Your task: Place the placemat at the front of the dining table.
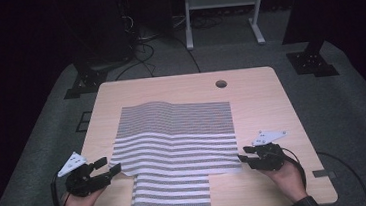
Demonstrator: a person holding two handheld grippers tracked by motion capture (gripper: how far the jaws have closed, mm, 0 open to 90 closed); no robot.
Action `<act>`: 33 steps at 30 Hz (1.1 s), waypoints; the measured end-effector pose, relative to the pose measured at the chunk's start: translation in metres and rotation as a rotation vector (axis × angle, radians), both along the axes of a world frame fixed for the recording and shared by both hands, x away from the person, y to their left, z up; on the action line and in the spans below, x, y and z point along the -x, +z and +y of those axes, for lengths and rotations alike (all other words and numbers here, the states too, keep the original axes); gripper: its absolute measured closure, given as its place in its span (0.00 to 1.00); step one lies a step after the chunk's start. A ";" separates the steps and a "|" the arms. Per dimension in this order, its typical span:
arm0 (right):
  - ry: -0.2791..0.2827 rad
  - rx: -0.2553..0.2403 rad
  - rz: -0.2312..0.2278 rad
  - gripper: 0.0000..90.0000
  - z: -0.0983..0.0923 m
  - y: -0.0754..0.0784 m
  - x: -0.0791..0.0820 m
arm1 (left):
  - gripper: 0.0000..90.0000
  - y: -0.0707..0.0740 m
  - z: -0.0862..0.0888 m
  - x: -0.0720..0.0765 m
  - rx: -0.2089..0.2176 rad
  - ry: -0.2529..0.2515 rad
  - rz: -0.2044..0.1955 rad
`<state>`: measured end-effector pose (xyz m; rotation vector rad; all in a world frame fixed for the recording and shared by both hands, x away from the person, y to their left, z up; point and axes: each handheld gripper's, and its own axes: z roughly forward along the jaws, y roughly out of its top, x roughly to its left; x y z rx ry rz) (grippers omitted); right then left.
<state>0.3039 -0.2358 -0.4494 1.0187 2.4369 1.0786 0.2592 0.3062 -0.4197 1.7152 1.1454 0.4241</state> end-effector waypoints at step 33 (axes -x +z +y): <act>0.104 0.065 0.102 1.00 0.026 -0.020 -0.006 | 0.95 -0.046 -0.010 -0.041 -0.349 -0.037 0.204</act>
